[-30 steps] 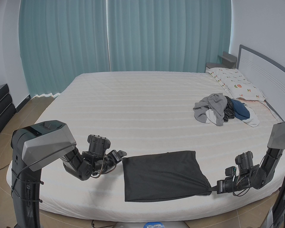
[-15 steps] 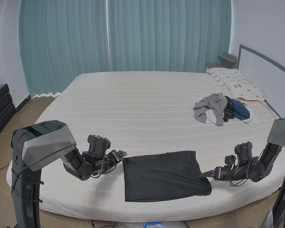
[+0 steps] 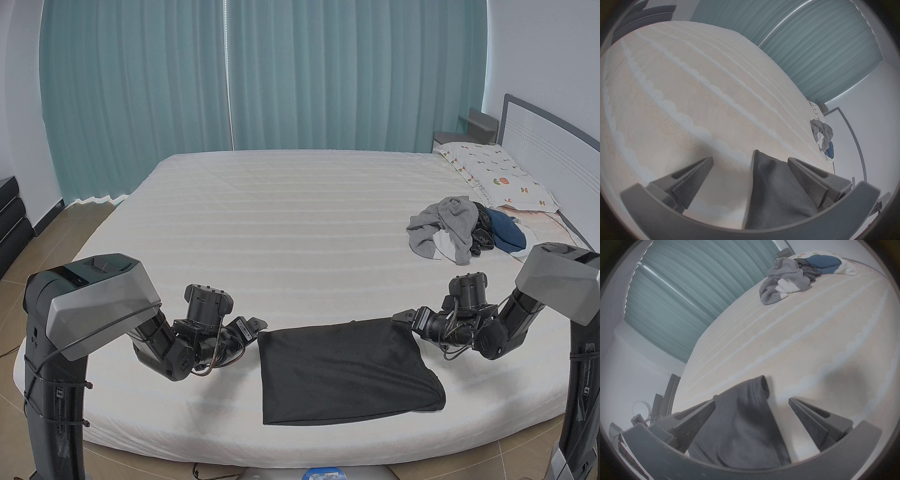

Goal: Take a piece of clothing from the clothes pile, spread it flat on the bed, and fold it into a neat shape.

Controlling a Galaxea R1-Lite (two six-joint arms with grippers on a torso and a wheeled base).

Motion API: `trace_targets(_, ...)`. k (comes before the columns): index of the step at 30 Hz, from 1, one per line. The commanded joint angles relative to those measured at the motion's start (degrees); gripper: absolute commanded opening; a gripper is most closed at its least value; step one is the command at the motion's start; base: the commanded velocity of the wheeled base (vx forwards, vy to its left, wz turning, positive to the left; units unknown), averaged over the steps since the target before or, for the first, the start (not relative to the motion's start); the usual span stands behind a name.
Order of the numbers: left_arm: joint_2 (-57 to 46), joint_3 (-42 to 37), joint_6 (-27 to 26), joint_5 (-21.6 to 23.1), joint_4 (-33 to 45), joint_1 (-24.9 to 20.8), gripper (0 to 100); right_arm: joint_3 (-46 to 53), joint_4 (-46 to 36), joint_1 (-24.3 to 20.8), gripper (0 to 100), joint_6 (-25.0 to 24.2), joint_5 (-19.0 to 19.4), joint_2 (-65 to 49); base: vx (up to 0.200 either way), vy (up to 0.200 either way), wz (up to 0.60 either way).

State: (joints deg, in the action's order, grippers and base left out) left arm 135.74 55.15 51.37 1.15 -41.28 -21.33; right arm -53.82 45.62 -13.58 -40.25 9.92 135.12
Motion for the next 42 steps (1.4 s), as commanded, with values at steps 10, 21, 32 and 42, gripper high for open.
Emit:
trace_targets(10,0.0,0.0,0.0,0.0,0.0,0.0,100,-3.0,0.2,-0.8,0,-0.9,-2.1,2.3,0.000,0.000,0.00)
trace_targets(21,0.0,0.0,0.0,-0.1,0.0,0.0,100,-3.4,2.6,-0.6,0,-2.1,-2.3,1.7,0.000,0.000,0.00)
trace_targets(32,0.0,0.0,0.0,-0.1,0.0,0.0,100,-2.9,2.6,0.0,100,-2.1,-2.2,1.7,0.000,0.000,0.00)
trace_targets(42,-2.0,-2.9,-0.1,1.9,-1.0,-0.2,100,4.9,6.2,2.0,100,-2.4,-0.5,-4.5,0.000,0.000,0.00)
